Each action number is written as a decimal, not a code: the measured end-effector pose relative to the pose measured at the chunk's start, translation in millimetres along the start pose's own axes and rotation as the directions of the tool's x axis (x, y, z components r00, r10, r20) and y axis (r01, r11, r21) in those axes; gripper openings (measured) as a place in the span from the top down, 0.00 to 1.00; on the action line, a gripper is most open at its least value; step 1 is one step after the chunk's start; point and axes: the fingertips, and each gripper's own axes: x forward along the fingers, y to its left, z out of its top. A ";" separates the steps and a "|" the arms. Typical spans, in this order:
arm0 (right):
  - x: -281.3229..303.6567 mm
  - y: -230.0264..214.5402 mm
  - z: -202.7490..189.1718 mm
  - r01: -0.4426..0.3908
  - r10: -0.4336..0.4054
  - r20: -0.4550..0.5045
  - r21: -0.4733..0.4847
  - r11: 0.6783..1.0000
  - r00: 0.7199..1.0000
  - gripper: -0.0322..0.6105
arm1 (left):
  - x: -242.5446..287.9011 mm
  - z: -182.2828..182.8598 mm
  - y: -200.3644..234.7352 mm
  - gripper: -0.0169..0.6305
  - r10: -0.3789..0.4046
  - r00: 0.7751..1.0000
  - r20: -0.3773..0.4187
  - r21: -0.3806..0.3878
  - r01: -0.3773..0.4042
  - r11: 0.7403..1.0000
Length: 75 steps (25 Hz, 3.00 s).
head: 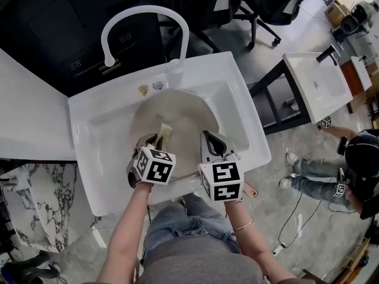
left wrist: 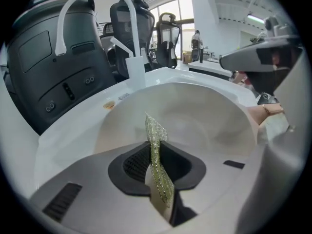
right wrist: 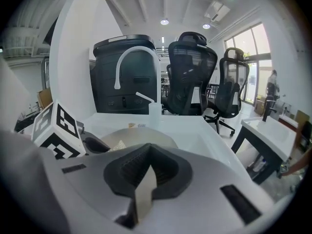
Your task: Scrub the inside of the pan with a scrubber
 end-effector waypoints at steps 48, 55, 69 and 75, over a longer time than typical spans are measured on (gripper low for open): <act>-78.4 -11.5 -29.7 0.136 -0.139 0.052 0.049 0.989 0.989 0.94 | -78.4 41.1 -89.4 0.86 -0.092 0.929 0.358 -0.274 0.199 0.941; -71.6 5.8 -32.5 0.093 -0.095 0.038 0.034 0.995 0.995 0.94 | -84.4 15.4 -81.0 0.86 -0.040 0.948 0.317 -0.263 0.128 0.956; -39.1 49.2 -20.4 -0.014 0.014 0.034 -0.021 1.000 0.999 0.94 | -88.5 -16.2 -11.7 0.86 0.081 0.964 0.255 -0.282 -0.006 0.959; -30.8 47.0 -13.0 -0.021 0.022 0.037 -0.023 1.000 0.999 0.94 | -84.1 -23.8 19.5 0.86 0.130 0.968 0.217 -0.281 -0.066 0.958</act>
